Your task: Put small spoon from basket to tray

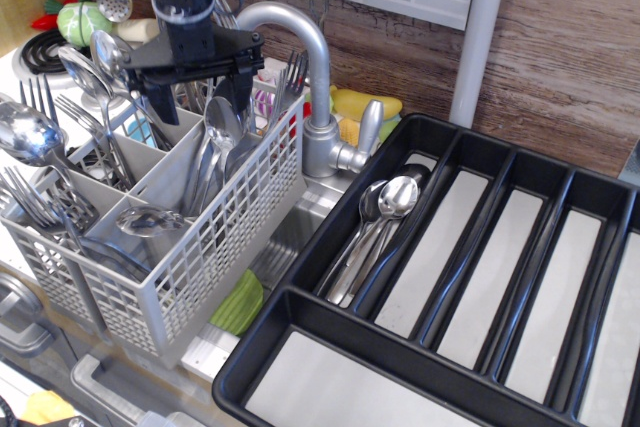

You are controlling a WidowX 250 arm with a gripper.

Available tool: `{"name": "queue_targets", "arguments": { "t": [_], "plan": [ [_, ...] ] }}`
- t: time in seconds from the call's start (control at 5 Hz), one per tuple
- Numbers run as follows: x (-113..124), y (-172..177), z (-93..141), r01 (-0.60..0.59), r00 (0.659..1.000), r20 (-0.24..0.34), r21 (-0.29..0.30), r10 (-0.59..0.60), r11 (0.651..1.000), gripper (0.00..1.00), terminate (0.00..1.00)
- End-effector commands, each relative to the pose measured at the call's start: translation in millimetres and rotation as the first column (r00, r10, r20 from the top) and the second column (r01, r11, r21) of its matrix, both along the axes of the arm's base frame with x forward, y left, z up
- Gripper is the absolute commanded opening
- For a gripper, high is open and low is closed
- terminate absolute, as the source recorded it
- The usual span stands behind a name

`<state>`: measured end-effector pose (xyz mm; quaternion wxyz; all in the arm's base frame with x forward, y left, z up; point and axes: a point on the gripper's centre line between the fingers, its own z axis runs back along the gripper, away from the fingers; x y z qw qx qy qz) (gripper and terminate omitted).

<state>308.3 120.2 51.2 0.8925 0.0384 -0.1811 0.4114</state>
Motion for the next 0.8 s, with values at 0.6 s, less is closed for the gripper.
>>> {"name": "queue_targets", "arguments": {
  "t": [0.6],
  "plan": [
    [18, 8, 5, -0.032, 0.976, 0.218, 0.020, 0.027, 0.999, 1.00, 0.00]
  ]
}}
